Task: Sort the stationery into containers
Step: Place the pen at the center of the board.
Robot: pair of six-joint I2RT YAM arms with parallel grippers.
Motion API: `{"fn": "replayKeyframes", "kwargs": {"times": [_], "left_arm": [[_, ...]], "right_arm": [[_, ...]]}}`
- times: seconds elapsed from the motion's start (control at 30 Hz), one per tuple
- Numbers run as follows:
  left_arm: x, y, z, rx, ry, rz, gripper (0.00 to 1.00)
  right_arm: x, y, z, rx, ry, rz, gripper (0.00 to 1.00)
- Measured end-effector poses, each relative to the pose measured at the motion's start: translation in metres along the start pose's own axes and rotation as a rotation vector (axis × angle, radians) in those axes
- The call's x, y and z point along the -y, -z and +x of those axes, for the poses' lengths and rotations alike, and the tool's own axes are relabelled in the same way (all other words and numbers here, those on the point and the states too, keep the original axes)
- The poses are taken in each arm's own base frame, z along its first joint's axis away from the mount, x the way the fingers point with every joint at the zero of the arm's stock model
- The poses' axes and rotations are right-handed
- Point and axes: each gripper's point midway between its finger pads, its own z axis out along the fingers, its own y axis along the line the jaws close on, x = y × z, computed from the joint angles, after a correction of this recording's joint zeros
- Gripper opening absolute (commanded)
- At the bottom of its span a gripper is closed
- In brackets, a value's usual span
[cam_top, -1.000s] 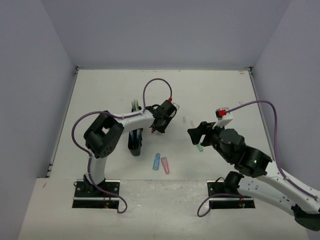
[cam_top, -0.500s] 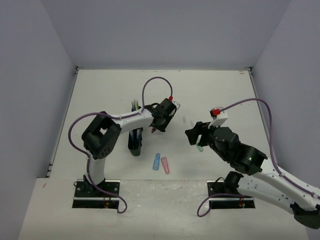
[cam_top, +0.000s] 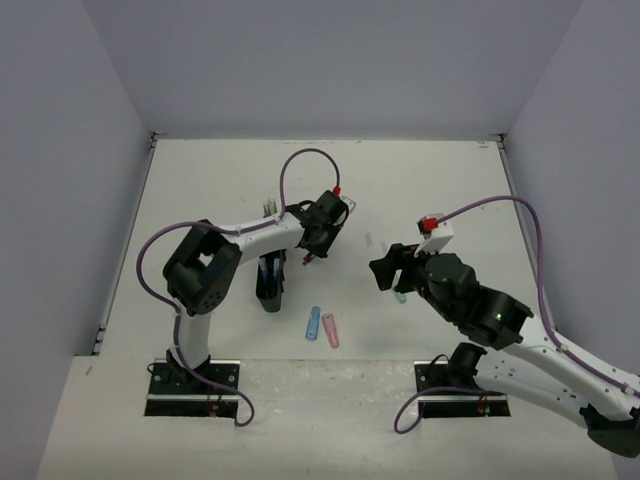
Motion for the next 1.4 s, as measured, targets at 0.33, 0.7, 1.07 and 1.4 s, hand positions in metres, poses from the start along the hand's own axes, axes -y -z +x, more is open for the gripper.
{"fn": "replayKeyframes", "kwargs": {"times": [0.33, 0.7, 1.07, 1.4], "left_arm": [[-0.004, -0.004, 0.001, -0.007, 0.009, -0.003, 0.26], [0.002, -0.013, 0.009, -0.033, 0.006, 0.027, 0.23], [0.010, -0.015, 0.010, -0.024, 0.011, 0.069, 0.00], [0.024, -0.006, 0.018, -0.019, 0.014, 0.091, 0.00]], "right_arm": [[0.000, -0.001, 0.002, -0.008, 0.003, -0.001, 0.68], [-0.003, 0.001, 0.001, -0.008, 0.002, -0.019, 0.68], [0.004, -0.001, -0.003, -0.015, -0.030, -0.017, 0.67], [0.032, -0.018, -0.011, -0.065, -0.114, 0.053, 0.69]]}}
